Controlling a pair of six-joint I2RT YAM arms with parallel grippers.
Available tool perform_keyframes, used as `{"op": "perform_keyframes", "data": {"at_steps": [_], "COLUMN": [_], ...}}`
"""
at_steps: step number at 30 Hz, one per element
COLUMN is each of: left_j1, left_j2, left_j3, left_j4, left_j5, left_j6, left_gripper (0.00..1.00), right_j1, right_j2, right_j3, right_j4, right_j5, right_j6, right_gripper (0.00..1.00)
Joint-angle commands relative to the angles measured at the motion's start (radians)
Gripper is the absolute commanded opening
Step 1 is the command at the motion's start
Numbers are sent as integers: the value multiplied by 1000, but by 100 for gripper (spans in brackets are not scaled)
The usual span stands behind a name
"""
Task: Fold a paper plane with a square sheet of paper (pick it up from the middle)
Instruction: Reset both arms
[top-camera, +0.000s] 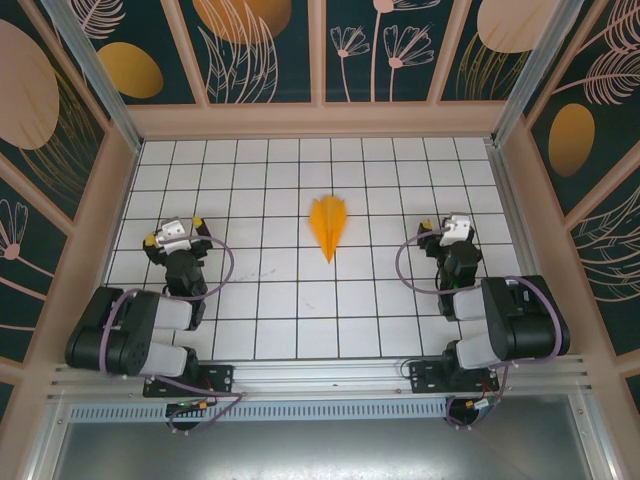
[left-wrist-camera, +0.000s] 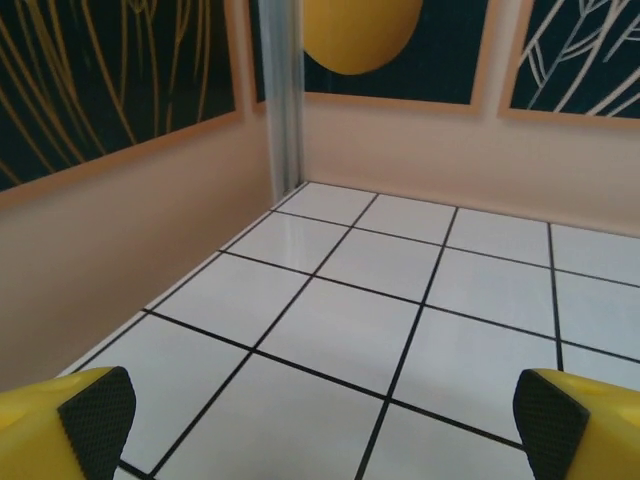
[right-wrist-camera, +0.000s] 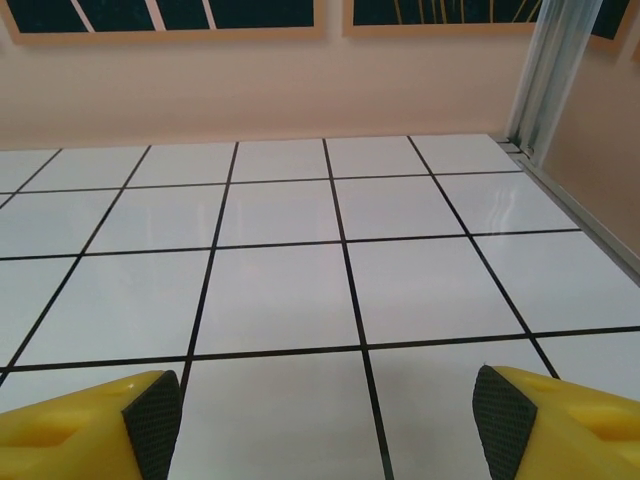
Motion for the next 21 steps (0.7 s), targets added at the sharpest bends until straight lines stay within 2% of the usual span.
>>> {"op": "perform_keyframes", "data": {"at_steps": [1,3,4,5,6,7,8,11,14,21], "left_j1": [21,46,59,73,112,116,116,116,116,116], "left_j2": [98,71,79,86,77,81,81,73,75,73], "left_j3": [-17,28,54,84,97,95,95,84,86,87], "left_j4": [229,102,52,7,-32,-23,-25,-11,-12,-17], "left_j5": [186,223,230,212,262,267,269,270,292,305], "left_j6": [46,21,7,-18,-53,-50,-51,-50,-40,-38], "left_gripper": [99,99,99,99,99,99,99,99,99,99], "right_j1": [-36,-55,-61,-67,-70,-72,-95,-84,-63,-65], "right_j2": [16,103,117,88,99,111,99,106,102,104], "right_j3": [-14,-27,-20,11,35,62,71,62,49,50], "right_j4": [132,246,248,140,116,87,43,76,94,93], "right_j5": [-82,-164,-148,-141,-110,-41,-60,-22,77,74], "right_j6": [15,8,22,37,53,87,107,104,118,118], "right_gripper": [80,80,80,80,97,99,99,99,99,99]}}
